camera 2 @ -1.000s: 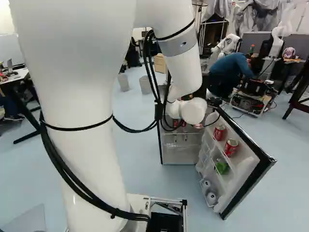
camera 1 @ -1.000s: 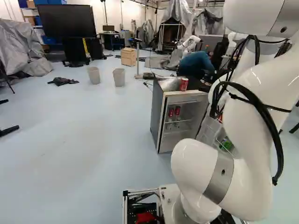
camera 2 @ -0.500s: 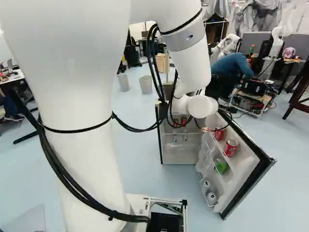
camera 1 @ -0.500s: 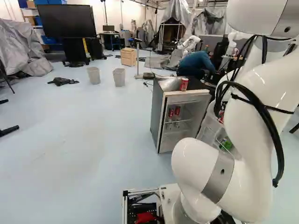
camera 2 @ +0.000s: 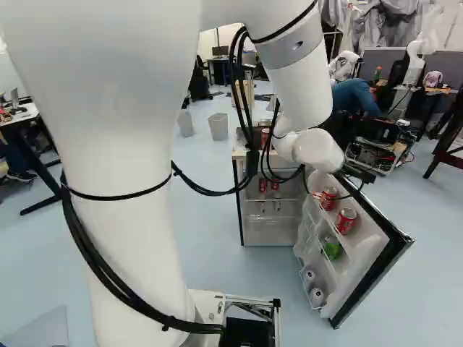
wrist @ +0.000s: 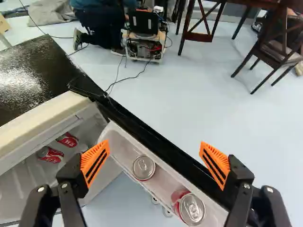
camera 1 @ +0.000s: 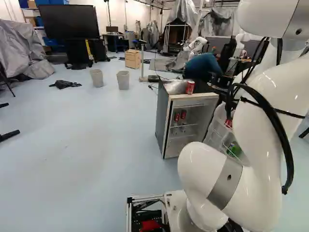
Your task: Grab a drink from the fridge
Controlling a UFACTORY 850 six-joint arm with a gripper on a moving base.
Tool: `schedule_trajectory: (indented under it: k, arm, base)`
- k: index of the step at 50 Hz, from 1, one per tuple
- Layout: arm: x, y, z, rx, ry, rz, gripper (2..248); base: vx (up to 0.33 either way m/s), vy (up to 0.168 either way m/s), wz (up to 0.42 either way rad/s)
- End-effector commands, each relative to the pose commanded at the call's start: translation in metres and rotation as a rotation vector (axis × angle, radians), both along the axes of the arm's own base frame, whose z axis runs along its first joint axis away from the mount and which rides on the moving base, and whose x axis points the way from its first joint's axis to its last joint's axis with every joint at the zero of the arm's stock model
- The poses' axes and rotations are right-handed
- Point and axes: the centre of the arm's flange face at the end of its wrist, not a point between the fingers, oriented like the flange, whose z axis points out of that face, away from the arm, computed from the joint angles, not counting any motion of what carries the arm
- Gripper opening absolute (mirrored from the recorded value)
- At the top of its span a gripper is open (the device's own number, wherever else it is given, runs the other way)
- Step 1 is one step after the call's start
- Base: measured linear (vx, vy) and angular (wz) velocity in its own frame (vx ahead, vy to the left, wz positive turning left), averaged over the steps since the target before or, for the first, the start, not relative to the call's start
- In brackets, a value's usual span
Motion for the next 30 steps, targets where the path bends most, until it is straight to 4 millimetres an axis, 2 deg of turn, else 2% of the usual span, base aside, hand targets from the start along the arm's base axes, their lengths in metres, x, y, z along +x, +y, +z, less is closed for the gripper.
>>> schedule_trajectory:
  k: [30]
  arm:
    - [-0.002,-0.049,0.025,0.087,-0.058,-0.221,247]
  base:
    - [0.0,0.0,0.0]
